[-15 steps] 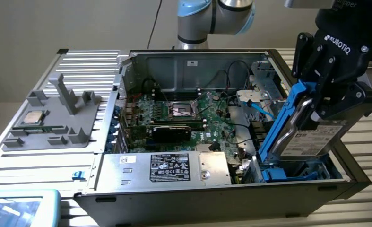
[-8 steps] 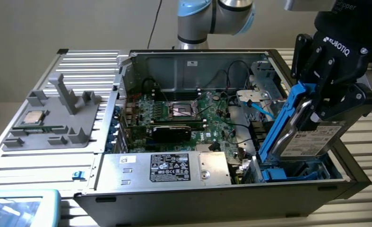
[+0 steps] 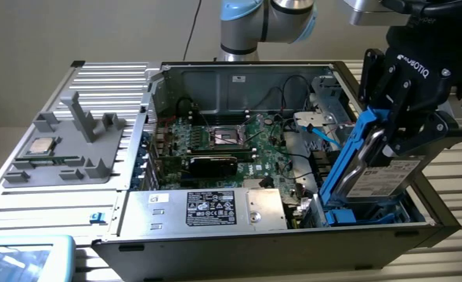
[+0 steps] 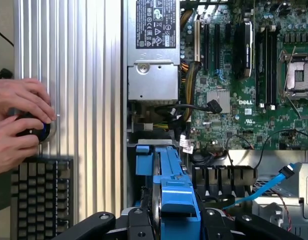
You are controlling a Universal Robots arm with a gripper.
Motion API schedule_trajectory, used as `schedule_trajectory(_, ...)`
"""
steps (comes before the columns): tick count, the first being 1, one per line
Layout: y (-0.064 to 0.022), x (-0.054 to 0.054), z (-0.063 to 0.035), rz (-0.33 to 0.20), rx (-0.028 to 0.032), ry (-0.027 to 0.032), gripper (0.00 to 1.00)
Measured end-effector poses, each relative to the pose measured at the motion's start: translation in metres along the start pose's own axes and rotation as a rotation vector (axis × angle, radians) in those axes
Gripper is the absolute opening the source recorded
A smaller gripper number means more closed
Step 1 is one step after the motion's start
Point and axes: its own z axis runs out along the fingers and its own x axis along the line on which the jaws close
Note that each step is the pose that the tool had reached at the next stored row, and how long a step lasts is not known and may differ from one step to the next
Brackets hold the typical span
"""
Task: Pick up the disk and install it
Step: 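Insert the disk into the insertion slot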
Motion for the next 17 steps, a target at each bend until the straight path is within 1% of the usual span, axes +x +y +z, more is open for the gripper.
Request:
schedule_trajectory(12, -0.0006, 0.0003, 0.0050, -0.002, 0.0027, -0.0003, 0.37)
schedule_trajectory(14, -0.0006, 0.0003, 0.0055, -0.003, 0.0029, -0.0011, 0.37)
schedule_trajectory(17, -0.0006, 0.0001, 0.0057, -0.003, 0.0030, -0.0040, 0.37)
